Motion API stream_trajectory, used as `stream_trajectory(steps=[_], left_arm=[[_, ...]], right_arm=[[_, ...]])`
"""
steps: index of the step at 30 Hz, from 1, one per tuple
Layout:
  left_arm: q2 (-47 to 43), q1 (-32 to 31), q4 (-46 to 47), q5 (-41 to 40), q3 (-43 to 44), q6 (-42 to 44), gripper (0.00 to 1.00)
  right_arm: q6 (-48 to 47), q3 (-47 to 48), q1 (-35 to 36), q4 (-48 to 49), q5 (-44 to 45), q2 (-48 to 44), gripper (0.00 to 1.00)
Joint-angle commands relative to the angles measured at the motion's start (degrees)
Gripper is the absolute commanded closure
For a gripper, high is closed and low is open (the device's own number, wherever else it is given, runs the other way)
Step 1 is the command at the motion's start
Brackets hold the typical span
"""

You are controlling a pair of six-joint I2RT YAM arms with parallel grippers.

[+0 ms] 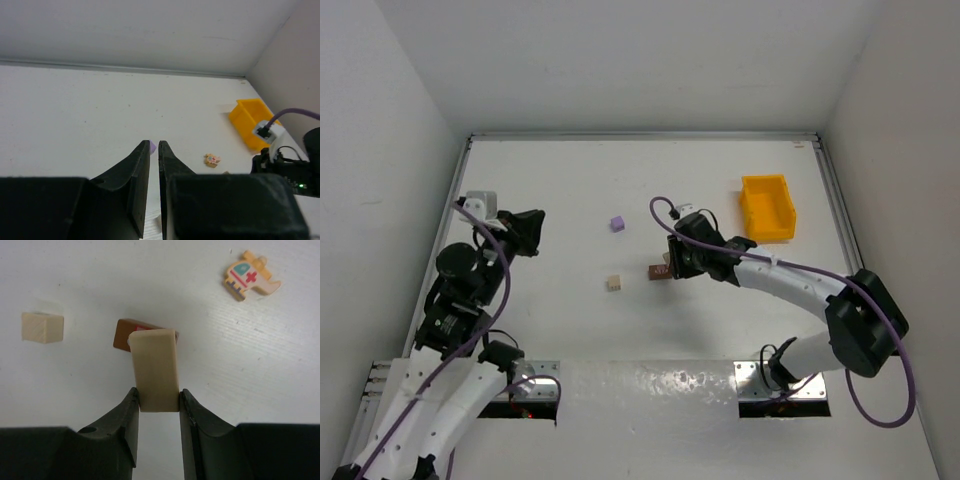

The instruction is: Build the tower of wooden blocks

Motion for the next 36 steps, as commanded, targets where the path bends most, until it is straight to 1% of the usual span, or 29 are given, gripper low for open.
stream_trajectory(steps=[1,3,7,10,11,13,23,30,36], left_arm=[[-4.01,-2.93,-0.77,-1.47,2.27,-0.44,0.89],[-6.82,-5.56,-3.06,-2.88,2.1,-0.44,0.89],[-10.97,-9.27,-7.18,-6.65,0.61,-0.26,0.89],[-13.25,-11.2,-9.38,-11.48,-0.01,0.79,0.89],[-13.69,-11.64,-9.92,-14.28,-0.01,0.97,0.89],[-15.19,-13.05,-10.1,-15.88,-0.54,0.88,0.89],[-16.95,-14.54,-9.75,-15.98,-0.89,0.88,0.89],[-17.21,-15.6,-9.75,-16.15,-0.98,0.97,0.88],[-17.13,-16.04,-9.66,-16.24,-0.98,0.88,0.88]], right_arm=[[8.57,-0.51,2.85,1.42,3.4,-0.77,0.8],[10.77,-0.25,4.26,0.72,6.21,-1.12,0.8],[14.64,-0.68,5.14,2.38,6.58,-1.03,0.8],[16.84,-0.42,5.76,3.0,6.75,0.2,0.8],[17.37,-0.33,5.94,3.17,7.01,1.16,0.8],[19.21,-0.07,6.64,3.7,7.89,2.74,0.8],[21.85,0.9,7.17,6.51,8.16,6.35,0.8],[22.12,2.21,7.17,5.82,10.09,8.37,0.79],[21.77,3.18,7.26,5.9,9.92,9.43,0.79]])
